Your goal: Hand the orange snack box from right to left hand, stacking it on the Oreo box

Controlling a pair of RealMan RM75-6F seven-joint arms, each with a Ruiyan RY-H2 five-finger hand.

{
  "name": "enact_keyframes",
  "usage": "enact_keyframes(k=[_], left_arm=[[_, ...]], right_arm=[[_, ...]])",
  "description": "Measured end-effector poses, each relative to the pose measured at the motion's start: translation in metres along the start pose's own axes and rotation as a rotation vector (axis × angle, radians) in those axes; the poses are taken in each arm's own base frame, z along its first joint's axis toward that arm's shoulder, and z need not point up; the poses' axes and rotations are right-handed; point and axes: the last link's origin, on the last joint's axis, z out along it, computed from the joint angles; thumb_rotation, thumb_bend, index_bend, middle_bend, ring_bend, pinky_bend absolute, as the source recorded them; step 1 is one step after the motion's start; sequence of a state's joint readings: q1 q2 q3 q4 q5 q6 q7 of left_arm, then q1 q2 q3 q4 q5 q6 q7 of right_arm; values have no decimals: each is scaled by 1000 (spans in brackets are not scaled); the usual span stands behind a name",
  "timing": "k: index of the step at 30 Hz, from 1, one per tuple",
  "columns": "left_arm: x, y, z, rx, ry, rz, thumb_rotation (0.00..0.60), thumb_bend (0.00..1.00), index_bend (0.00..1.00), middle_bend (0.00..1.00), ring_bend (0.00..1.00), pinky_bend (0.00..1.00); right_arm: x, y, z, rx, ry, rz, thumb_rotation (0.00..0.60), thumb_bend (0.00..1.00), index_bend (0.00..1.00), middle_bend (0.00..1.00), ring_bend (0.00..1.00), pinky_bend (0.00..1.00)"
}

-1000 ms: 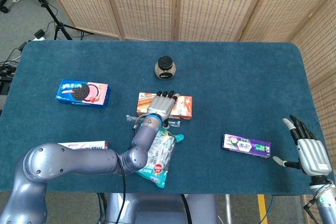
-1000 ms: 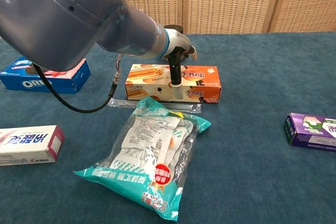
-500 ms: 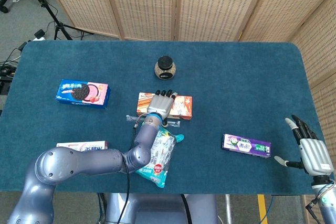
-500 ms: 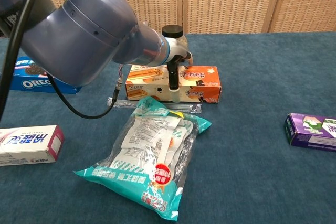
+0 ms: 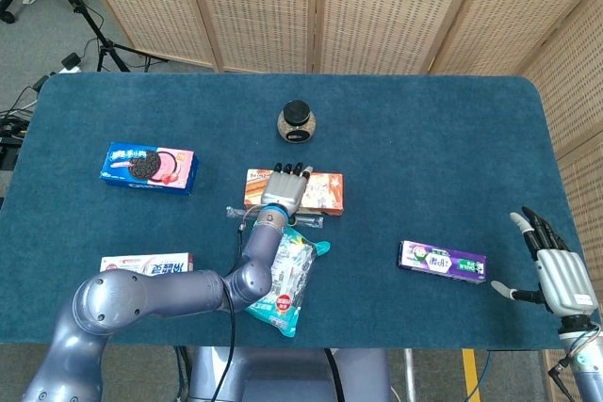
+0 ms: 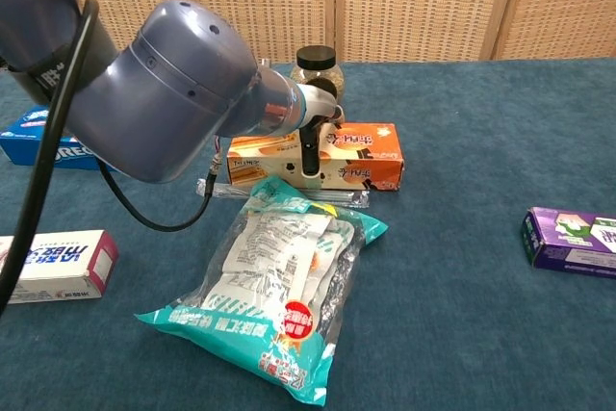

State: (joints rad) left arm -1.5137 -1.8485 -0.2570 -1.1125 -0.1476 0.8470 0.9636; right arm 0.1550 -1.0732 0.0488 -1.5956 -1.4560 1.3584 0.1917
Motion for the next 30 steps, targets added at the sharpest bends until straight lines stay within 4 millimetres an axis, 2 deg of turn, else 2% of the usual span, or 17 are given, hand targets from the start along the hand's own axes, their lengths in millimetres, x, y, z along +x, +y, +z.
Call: enact_keyframes(k=[5, 11, 18, 24, 30], left_arm=[[-5, -4, 3, 18, 31, 10, 600, 415, 506, 191, 202, 156], [-8, -9, 7, 23, 81, -14, 600, 464, 593, 256, 254, 202], [-8, -15, 9, 28, 113, -47, 600, 473, 611, 269, 267, 212], [8, -20, 6, 16, 158, -77, 600, 476, 611, 269, 267, 212], [34, -37, 0, -7, 196, -90, 600, 476, 611, 269, 267, 212]], right_arm=[[1, 0, 0, 0, 5, 2, 600, 0, 0, 0, 0, 169], [1, 0, 0, -2, 8, 3, 600, 0, 0, 0, 0, 169], [1, 1, 0, -4, 9, 1, 600, 0, 0, 0, 0, 169], [1, 1, 0, -9, 9, -3, 600, 0, 0, 0, 0, 169], [2, 3, 1, -18, 15, -3, 600, 0, 0, 0, 0, 169]])
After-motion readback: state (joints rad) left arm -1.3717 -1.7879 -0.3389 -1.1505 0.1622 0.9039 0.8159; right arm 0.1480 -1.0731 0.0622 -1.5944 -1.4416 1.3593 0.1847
